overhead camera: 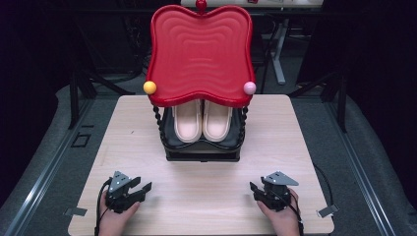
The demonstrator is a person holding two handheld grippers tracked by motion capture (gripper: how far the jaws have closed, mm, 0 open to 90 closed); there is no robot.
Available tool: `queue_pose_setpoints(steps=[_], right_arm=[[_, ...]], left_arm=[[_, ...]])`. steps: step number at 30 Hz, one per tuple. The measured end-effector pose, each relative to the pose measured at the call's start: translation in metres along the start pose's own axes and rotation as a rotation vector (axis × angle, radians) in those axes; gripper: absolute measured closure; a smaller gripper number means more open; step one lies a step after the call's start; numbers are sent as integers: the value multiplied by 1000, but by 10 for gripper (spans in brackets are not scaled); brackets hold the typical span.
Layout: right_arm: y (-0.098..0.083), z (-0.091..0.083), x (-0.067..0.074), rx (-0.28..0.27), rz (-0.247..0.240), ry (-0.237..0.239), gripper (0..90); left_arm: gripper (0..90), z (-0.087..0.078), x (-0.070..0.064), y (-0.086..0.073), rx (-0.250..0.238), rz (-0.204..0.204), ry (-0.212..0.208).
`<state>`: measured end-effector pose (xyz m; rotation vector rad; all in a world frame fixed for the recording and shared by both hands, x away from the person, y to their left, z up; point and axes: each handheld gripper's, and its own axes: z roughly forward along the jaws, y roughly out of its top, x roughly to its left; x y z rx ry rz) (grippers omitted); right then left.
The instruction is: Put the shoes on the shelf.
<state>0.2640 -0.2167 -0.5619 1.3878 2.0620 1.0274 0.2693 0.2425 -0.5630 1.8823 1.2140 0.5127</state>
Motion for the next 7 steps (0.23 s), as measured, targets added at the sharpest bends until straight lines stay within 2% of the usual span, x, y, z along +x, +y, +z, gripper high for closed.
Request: queue_pose_setpoints(steps=[7], right_arm=[[-2, 3, 7, 7, -16, 16, 506]], left_arm=[[475, 1, 2, 1, -5, -21, -1]])
